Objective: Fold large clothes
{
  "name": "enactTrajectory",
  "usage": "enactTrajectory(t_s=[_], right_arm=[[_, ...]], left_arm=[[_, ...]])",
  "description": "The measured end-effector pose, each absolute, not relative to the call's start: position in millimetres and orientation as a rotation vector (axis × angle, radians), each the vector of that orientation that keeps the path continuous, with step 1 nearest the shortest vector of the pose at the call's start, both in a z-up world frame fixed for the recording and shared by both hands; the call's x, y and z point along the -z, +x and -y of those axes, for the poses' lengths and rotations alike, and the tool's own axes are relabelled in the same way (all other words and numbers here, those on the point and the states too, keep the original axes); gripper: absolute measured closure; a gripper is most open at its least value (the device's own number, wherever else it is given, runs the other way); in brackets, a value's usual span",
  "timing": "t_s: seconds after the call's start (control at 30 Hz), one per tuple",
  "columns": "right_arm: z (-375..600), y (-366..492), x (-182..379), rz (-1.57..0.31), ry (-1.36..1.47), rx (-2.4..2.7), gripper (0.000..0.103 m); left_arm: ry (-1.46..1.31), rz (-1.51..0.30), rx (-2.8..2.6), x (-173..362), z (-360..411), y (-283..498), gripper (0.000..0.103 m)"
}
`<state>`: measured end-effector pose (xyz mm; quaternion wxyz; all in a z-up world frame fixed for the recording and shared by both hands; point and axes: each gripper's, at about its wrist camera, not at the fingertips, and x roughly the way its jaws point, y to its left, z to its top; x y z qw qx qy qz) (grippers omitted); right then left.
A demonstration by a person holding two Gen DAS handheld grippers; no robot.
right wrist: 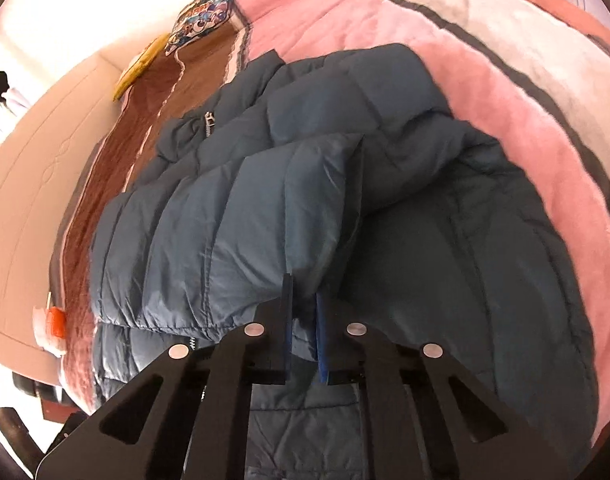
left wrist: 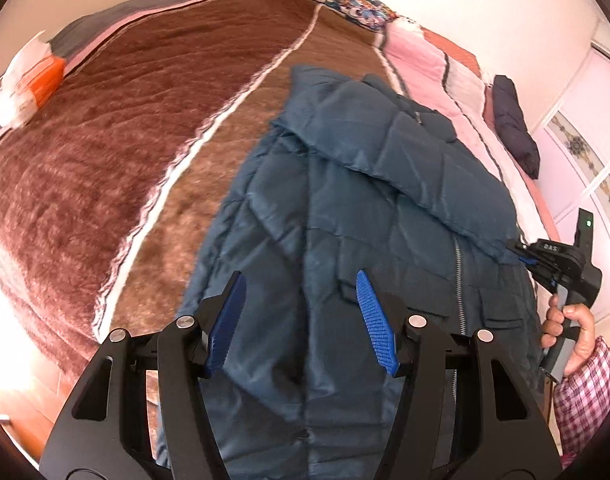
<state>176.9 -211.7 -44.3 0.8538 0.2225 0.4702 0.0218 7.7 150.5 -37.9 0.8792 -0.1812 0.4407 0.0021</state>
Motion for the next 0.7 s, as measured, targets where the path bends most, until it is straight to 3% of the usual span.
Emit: enactTrajectory(t_s=[0.3,0.37,0.43,0.7], right_arm=[[212,182,46,-1.025,0.485,-0.074,0.088],[217,175,40,-1.009,0.512,-0.087,0.066],[221,165,33,-0.977,0.516,-0.099,0.056],[234,121,24,-0.956,0.455,-0.124,0.046]], left_arm=[[-0.357,-0.932,-0.032,41,-150,7,0.046],[-0.354,-0.933,-0.031,40,-147,7,0.046],[-0.349,-0.931,-0.028,39,-145,6,0.046],[-0.320,-0.947,-0.020,36,-134,3,0.046]])
